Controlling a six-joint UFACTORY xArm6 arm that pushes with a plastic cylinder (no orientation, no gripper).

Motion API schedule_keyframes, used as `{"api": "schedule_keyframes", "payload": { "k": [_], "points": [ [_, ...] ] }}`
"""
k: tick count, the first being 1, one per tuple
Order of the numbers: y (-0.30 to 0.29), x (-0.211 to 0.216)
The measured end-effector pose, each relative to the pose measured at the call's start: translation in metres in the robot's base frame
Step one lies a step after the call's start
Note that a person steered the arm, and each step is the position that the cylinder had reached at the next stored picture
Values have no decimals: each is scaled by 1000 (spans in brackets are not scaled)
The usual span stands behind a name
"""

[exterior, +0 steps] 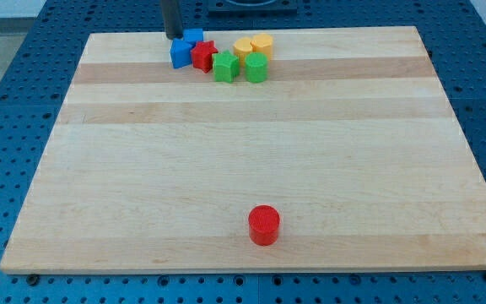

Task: Move red star above into green star

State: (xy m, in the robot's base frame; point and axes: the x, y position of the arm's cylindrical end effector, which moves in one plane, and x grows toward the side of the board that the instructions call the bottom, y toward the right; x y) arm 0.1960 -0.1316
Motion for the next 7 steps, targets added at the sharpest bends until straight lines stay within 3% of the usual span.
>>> {"api": "schedule_keyframes", "payload": {
  "k": [6,7],
  "points": [
    [97,-3],
    [88,-3]
  ]
}}
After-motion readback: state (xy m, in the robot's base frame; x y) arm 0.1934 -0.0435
